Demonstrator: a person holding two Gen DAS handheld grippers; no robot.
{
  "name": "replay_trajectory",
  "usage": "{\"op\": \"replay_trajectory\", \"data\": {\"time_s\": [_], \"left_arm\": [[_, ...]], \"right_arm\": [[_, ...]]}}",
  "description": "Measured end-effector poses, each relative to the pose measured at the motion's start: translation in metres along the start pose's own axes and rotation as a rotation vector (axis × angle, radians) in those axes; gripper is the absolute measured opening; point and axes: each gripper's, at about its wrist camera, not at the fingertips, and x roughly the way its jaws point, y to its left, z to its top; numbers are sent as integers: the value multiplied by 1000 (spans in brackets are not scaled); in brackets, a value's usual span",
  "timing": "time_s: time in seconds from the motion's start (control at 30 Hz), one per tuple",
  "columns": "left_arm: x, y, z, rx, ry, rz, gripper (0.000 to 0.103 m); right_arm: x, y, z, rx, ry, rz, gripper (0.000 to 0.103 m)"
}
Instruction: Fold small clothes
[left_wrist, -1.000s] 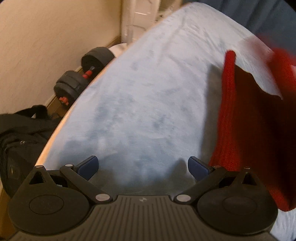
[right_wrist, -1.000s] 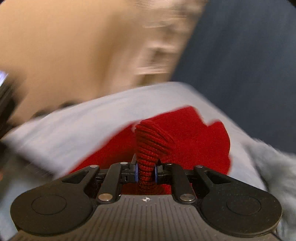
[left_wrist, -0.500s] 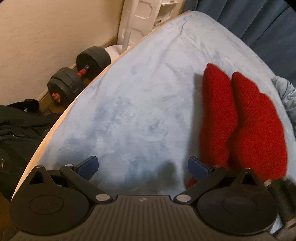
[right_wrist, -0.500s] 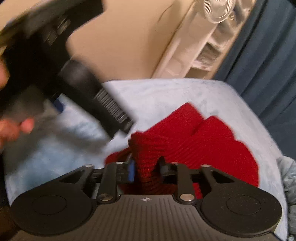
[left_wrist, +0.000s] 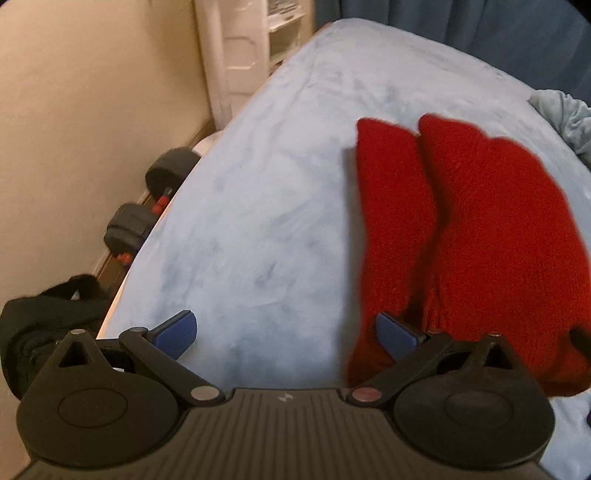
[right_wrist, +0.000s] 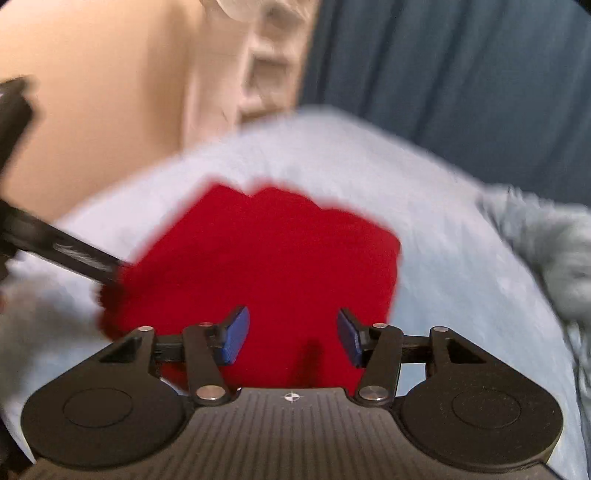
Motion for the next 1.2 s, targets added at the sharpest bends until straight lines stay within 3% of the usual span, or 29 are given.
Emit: {"op": "replay_trajectory", "data": {"time_s": [0.03,0.13,0.3,0.47,0.63,0.87,1.2], "left_arm": [[0,6,-3,-12,7,17,103],[4,17,-15,41,53,129,103],[-31,36,-31,1,77,63,103],[-82,13,-47,46,48,62,103],[-131,-4,-67,47,15,-7,103],[-171,-24,-87,81,-30,-43,103],[-194,-32,-98,99,-56,-43,103]], "right_arm": [[9,2,-8,-13,57,38,54],[6,23,-23,-141,56,13,56],[-52,9,-20,-24,12,90,53],[-113,-7,-19,45,-59,53,64],[-163,-11,-44,37,-139,-19,68],[-186,-20,-74,103,-114,-24,69],[-198,-24,-81,146,-153,-26,69]]}}
